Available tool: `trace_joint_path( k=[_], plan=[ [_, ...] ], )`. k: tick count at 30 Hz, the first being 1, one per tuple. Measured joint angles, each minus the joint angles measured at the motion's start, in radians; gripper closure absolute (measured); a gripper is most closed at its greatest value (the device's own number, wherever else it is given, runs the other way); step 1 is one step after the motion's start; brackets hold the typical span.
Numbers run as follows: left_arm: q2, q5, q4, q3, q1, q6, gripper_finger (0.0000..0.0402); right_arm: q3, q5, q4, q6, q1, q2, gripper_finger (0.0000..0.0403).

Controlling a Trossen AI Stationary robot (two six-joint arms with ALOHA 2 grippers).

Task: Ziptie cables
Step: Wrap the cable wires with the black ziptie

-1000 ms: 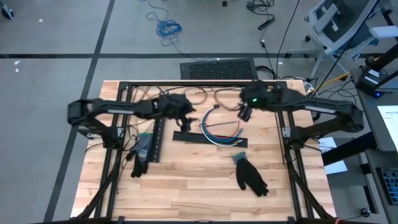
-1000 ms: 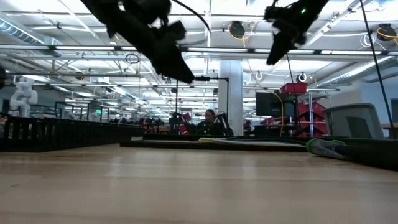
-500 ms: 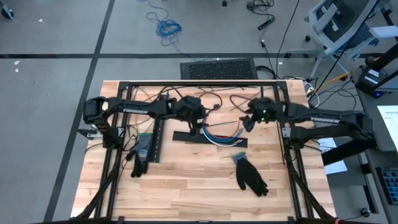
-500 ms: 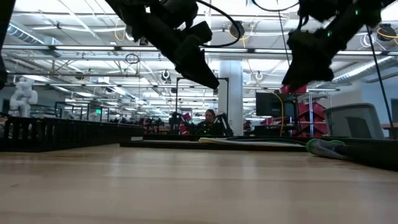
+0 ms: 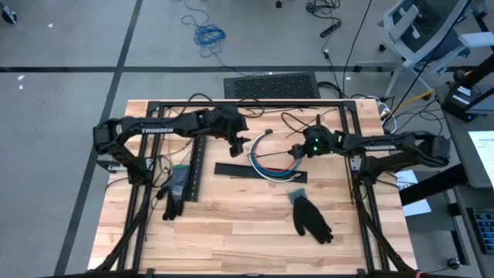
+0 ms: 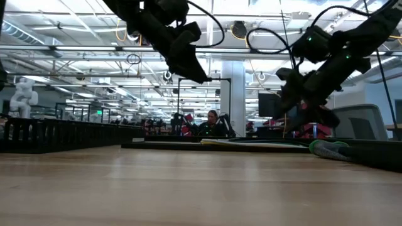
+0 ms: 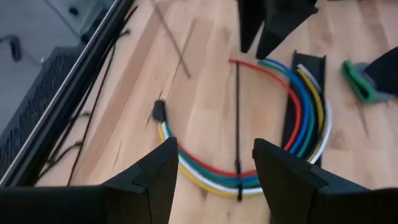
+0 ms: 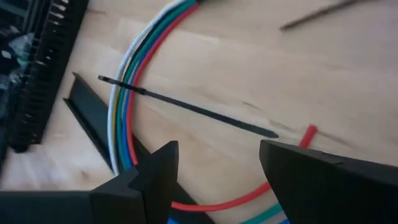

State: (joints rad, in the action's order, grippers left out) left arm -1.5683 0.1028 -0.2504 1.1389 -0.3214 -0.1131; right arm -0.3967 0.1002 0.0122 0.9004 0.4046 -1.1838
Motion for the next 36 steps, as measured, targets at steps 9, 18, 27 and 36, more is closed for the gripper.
trace_joint_path(
  k=[9, 18, 27, 36],
  plan=[
    [0.0, 0.0, -0.122, 0.0, 0.0, -0.025, 0.0196, -0.006, 0.103, 0.031, 0.108, 0.037, -0.078, 0.0188],
    [0.0, 0.0, -0.135, 0.0, 0.001, -0.053, 0.0196, -0.006, 0.002, 0.097, 0.162, 0.027, -0.174, 0.0188],
    [0.0, 0.0, -0.134, 0.0, 0.001, -0.053, 0.0196, -0.007, 0.039, 0.235, 0.211, 0.027, -0.265, 0.0188],
    [0.0, -0.001, -0.134, 0.0, 0.0, -0.052, 0.0196, -0.006, 0.047, 0.267, 0.187, 0.026, -0.278, 0.0222]
  ],
)
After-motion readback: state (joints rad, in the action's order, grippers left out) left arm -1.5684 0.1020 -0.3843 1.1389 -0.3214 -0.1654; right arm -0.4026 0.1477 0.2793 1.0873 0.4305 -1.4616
